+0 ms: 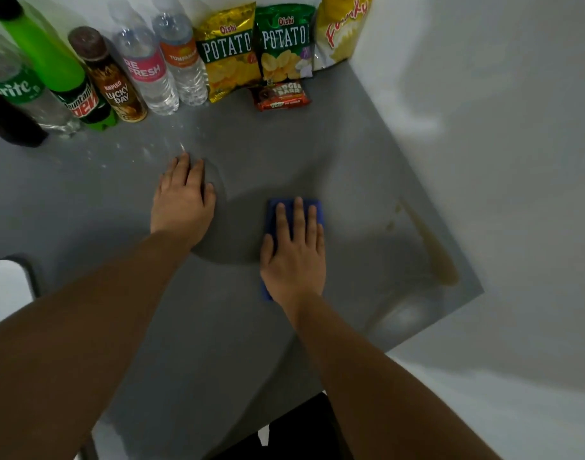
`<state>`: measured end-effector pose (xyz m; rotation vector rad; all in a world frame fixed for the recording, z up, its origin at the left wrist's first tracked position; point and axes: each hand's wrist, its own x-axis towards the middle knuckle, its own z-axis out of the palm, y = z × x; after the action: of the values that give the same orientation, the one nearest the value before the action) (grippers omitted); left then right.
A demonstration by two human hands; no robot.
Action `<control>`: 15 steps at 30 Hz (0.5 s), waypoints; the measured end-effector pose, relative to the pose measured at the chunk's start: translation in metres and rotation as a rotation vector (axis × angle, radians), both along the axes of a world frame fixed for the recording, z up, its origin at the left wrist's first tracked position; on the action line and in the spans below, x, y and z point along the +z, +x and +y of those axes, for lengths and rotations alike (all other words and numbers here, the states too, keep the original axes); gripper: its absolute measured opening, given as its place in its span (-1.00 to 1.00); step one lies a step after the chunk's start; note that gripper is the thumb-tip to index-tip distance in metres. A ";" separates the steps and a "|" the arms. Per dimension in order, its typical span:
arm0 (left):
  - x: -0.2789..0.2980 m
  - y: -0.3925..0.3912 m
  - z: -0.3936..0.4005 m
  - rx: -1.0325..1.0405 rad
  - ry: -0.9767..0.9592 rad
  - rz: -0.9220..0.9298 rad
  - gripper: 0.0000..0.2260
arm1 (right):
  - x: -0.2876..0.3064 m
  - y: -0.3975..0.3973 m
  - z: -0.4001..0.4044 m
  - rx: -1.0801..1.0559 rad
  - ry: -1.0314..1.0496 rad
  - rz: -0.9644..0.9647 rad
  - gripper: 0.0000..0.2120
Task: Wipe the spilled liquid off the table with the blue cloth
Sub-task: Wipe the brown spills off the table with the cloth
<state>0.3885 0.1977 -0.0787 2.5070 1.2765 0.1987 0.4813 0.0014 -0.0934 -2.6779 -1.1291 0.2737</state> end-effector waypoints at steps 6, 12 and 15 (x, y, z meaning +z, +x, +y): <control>0.021 -0.008 -0.024 -0.039 0.030 -0.061 -0.64 | 0.008 0.058 0.027 0.080 0.038 -0.006 -0.41; 0.041 -0.023 -0.045 -0.010 -0.003 -0.082 -0.68 | 0.010 0.099 -0.012 -0.107 0.040 -0.055 -0.43; 0.048 -0.029 -0.054 0.011 -0.007 -0.073 -0.70 | 0.009 0.097 -0.049 -0.166 -0.003 -0.086 -0.42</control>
<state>0.3594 0.1442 -0.0310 2.4641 1.2597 0.2859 0.5781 -0.0474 -0.0845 -2.7888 -0.9210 0.1332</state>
